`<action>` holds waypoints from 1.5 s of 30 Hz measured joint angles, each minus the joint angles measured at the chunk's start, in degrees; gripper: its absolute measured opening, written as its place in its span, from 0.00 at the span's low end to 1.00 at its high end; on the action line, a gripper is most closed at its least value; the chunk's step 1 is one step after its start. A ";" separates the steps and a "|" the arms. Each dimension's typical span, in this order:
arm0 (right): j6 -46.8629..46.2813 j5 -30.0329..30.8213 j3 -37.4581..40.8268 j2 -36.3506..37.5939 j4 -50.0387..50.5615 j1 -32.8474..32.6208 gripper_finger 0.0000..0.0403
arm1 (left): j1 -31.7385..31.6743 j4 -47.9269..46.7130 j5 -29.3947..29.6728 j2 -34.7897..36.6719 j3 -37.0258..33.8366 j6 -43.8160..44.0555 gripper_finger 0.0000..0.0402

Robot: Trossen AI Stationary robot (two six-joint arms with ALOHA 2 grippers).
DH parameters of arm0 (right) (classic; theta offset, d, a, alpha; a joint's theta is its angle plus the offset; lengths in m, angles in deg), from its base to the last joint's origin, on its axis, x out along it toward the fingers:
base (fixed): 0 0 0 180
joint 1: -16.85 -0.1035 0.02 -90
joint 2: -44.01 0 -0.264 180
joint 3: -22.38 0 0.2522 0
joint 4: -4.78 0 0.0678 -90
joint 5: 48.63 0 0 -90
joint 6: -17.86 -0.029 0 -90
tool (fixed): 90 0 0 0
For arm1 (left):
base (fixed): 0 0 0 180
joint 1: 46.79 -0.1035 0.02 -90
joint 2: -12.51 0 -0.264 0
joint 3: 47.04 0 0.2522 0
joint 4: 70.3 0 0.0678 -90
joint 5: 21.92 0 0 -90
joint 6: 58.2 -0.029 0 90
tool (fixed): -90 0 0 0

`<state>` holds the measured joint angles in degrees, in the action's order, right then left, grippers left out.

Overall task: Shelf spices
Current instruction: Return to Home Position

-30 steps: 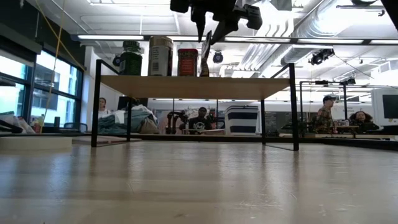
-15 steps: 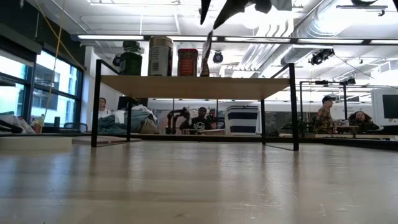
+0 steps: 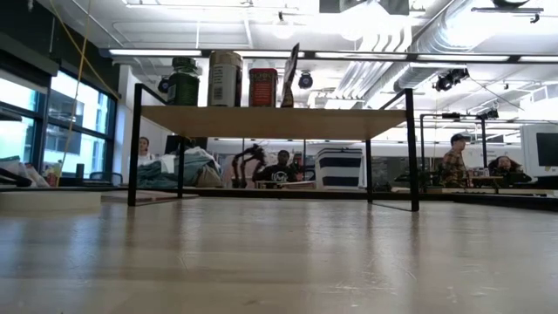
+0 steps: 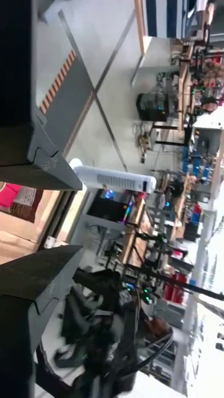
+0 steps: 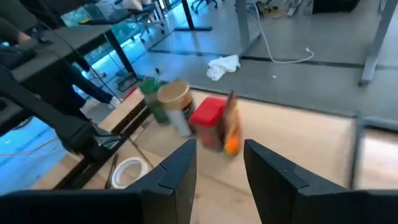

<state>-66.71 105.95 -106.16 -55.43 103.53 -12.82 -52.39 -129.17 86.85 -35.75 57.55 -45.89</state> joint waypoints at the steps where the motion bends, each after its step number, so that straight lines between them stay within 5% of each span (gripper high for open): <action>1: 0.07 0.25 0.04 1.74 1.95 -0.40 0.32 | 0.00 0.02 -0.09 0.27 0.02 0.00 0.38; 6: 10.93 -1.62 2.89 10.04 4.27 0.04 0.30 | 0.00 3.43 0.29 1.37 -3.89 -0.85 0.38; 16: 20.16 -3.36 19.43 35.10 2.00 5.01 0.02 | 0.49 37.38 1.73 6.60 -33.79 9.15 0.36; 19: 24.60 -5.07 26.28 44.17 -7.50 4.92 0.01 | 1.33 46.62 1.69 7.19 -41.14 9.99 0.30; 25: 43.85 -15.50 44.42 57.28 -42.44 5.75 0.00 | 1.49 55.00 -2.73 8.53 -53.81 14.27 0.03; 29: 47.13 -20.06 54.70 60.31 -57.94 9.07 0.00 | -2.10 56.12 -6.10 11.12 -61.52 18.73 0.01; 35: 42.07 -24.15 61.79 60.33 -60.29 15.67 0.00 | -5.49 60.33 -9.25 18.06 -70.07 21.52 0.00; 45: 39.67 -32.06 63.19 56.26 -66.49 25.00 0.00 | 1.78 63.29 4.97 26.17 -80.05 22.58 0.00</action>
<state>-27.04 73.89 -42.97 0.83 37.03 12.17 -50.62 -65.88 91.82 -9.57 -22.50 -23.31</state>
